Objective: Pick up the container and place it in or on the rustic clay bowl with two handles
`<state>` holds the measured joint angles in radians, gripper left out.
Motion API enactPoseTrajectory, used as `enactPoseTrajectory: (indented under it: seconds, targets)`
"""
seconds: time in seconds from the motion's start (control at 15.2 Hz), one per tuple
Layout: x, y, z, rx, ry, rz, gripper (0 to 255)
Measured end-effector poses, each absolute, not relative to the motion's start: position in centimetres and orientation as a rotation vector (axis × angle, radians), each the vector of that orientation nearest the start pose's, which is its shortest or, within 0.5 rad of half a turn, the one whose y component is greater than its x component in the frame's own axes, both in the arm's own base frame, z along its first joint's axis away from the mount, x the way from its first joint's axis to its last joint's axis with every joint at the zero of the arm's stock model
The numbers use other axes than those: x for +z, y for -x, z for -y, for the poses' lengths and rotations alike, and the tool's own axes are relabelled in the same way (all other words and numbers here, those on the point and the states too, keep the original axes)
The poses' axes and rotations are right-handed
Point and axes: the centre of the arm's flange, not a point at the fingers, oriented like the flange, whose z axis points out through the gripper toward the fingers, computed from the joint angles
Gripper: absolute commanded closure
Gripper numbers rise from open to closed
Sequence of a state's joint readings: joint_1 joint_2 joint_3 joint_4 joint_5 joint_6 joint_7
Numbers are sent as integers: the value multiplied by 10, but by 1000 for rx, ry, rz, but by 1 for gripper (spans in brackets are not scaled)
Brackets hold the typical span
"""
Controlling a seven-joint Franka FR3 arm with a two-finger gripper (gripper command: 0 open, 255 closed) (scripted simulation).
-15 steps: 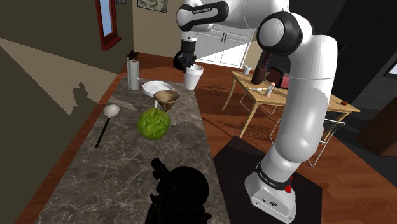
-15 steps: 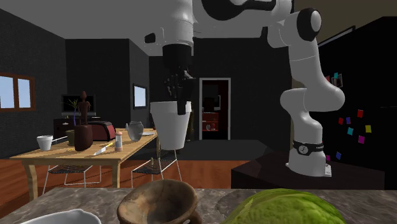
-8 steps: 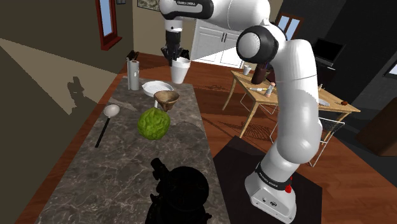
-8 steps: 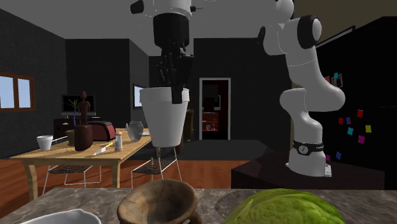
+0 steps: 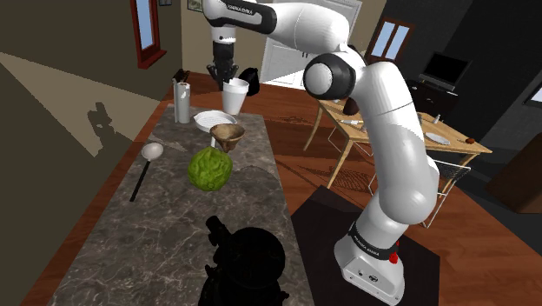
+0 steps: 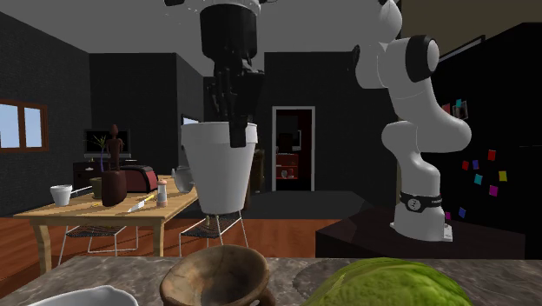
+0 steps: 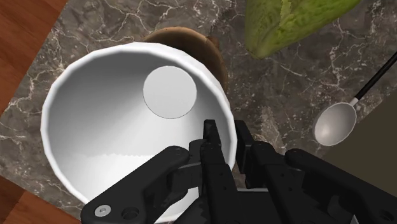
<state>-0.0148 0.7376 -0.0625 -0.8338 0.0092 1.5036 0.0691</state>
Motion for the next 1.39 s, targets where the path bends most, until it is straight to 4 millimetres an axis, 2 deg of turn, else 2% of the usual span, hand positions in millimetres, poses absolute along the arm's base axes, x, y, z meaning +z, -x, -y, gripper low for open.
enactPoseTrajectory:
  seconds: [1.19,1.39]
  targets:
    - [386,-737,39,105,3166,-208,255]
    - [381,-738,39,105,3166,-208,255]
